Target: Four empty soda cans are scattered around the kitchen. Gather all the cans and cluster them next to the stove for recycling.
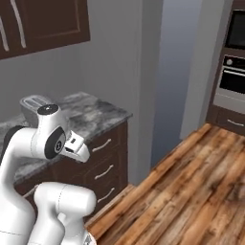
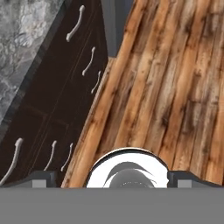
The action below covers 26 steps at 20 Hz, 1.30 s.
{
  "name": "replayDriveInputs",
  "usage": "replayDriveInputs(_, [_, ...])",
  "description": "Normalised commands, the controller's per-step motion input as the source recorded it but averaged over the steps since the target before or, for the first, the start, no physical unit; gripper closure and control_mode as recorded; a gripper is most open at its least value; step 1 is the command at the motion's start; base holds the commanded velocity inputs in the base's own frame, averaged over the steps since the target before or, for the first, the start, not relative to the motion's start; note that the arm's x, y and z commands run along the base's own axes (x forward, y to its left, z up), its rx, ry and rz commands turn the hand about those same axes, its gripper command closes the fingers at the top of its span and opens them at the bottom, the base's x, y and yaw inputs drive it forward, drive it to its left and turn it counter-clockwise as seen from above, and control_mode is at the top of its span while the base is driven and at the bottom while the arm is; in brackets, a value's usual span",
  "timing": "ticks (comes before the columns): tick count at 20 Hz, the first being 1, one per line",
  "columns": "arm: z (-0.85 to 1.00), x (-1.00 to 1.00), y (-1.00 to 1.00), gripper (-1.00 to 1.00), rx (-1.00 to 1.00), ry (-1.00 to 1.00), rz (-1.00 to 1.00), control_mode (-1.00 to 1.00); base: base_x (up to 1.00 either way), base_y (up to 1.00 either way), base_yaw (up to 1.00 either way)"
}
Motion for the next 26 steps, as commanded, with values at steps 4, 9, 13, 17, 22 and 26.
replayDriveInputs(4, [0.0, 0.0, 0.0, -1.0, 0.0, 0.0, 0.0, 1.0, 0.09, -0.13, -0.39])
replayDriveInputs(9, [0.0, 0.0, 0.0, -1.0, 0.0, 0.0, 0.0, 1.0, 0.01, 0.0, -0.44])
replayDriveInputs(13, [0.0, 0.0, 0.0, -1.0, 0.0, 0.0, 0.0, 1.0, 0.03, -0.01, -0.44])
replayDriveInputs(17, [0.0, 0.0, 0.0, -1.0, 0.0, 0.0, 0.0, 1.0, 0.2, -0.08, -0.36])
replayDriveInputs(22, [0.0, 0.0, 0.0, -1.0, 0.0, 0.0, 0.0, 1.0, 0.62, -0.25, -0.1])
replayDriveInputs(26, [0.0, 0.0, 0.0, -1.0, 0.0, 0.0, 0.0, 1.0, 0.97, -0.34, 0.02])
